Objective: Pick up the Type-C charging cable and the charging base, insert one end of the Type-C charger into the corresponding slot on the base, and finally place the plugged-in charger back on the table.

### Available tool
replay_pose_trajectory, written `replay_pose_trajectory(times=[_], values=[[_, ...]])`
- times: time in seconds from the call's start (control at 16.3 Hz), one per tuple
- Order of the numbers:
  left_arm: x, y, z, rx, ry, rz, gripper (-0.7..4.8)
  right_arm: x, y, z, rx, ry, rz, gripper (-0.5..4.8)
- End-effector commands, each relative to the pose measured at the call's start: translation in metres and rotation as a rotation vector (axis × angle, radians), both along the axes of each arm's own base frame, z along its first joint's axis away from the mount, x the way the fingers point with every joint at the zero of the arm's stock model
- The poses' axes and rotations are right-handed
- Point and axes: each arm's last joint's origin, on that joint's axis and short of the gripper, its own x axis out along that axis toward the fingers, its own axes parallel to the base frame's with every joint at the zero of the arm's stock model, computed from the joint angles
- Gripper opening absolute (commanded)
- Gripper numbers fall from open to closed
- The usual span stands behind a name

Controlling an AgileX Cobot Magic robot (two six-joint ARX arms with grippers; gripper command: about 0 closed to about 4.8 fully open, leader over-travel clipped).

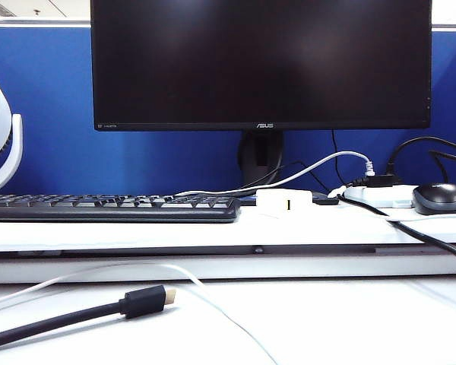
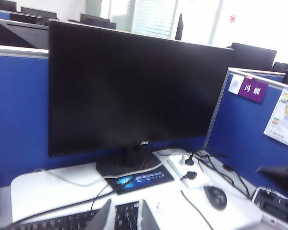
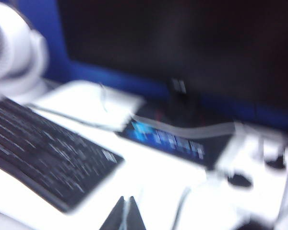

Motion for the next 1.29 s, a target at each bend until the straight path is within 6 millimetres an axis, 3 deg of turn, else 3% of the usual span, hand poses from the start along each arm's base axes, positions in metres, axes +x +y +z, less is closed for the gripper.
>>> replay_pose_trajectory(times=[0.06,0.25,0.37,0.55,0.74,0.86,0.92,1.04,1.29], values=[[0.004,-0.001,-0.023,0.031,0.036,0.046,0.78,0.0,-0.002,-0.057,0.017,-0.021,-0.076,-0.07],[0.026,-0.011,-0.051,0.048,0.07,0.069,0.78,-0.006,-0.008,-0.106,0.001,0.025,-0.167,-0.07],[0.059,-0.027,-0.077,0.066,0.103,0.068,0.75,-0.013,-0.012,-0.133,-0.014,0.042,-0.198,-0.06],[0.108,-0.051,-0.118,0.035,0.08,0.064,0.75,-0.018,-0.016,-0.156,-0.064,0.107,-0.254,-0.06],[0.143,-0.068,-0.163,-0.031,0.02,0.061,0.75,-0.02,-0.018,-0.161,-0.071,0.119,-0.261,-0.06],[0.156,-0.073,-0.196,-0.027,0.035,0.113,0.74,-0.02,-0.018,-0.161,-0.07,0.118,-0.26,-0.06],[0.165,-0.077,-0.24,0.03,0.141,0.142,0.75,-0.02,-0.018,-0.161,-0.07,0.118,-0.261,-0.06],[0.168,-0.077,-0.272,0.077,0.219,0.196,0.75,-0.02,-0.018,-0.161,-0.07,0.118,-0.261,-0.06],[0.168,-0.075,-0.295,0.141,0.19,0.229,0.71,-0.02,-0.018,-0.161,-0.07,0.118,-0.261,-0.06]])
